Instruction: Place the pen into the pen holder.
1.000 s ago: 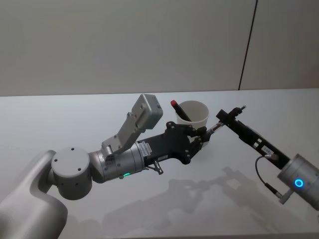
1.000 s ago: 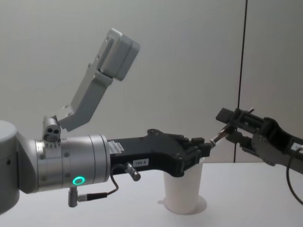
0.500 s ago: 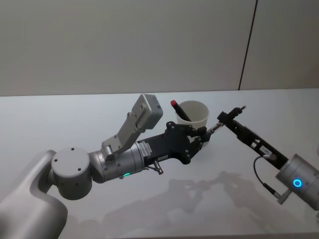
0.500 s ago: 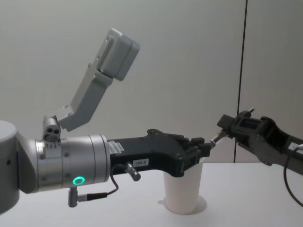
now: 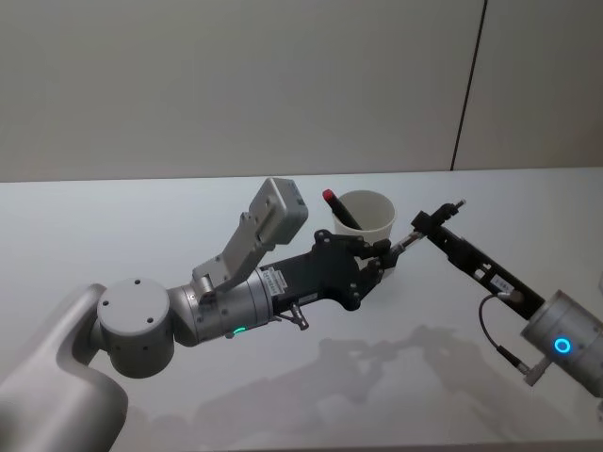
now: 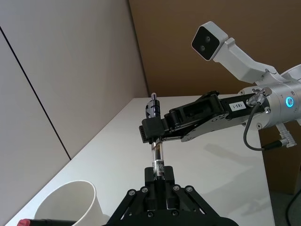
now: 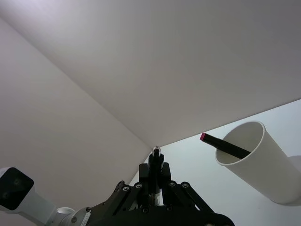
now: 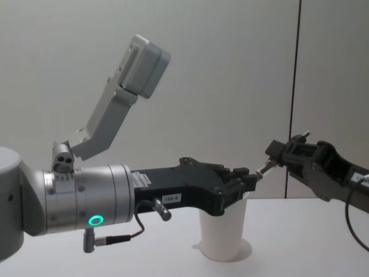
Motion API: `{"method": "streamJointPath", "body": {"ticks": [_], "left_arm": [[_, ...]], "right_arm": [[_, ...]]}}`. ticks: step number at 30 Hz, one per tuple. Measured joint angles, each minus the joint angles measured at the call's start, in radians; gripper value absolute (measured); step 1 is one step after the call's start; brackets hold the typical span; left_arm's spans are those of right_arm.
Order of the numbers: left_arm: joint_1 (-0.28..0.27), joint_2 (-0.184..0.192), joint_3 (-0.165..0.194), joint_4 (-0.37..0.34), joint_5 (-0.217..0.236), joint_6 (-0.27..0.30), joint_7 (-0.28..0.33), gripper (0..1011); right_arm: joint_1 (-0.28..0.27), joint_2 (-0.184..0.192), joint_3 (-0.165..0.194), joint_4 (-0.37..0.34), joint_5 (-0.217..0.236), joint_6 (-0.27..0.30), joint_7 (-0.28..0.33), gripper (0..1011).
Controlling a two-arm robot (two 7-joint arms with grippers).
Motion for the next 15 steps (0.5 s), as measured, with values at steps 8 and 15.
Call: {"method": "streamJointPath", "body": {"ticks": [8, 15], "left_arm": [[0.000, 0.000, 0.000, 0.000, 0.000, 0.000, 0.000, 266], [0.000, 0.000, 0.000, 0.000, 0.000, 0.000, 0.000, 508]], "right_arm": [[0.001, 0.004, -0.003, -0.001, 0.005, -0.002, -0.003, 131], [0.001, 0.009, -0.006, -0.005, 0.011, -0.006, -0.005, 132]]}}
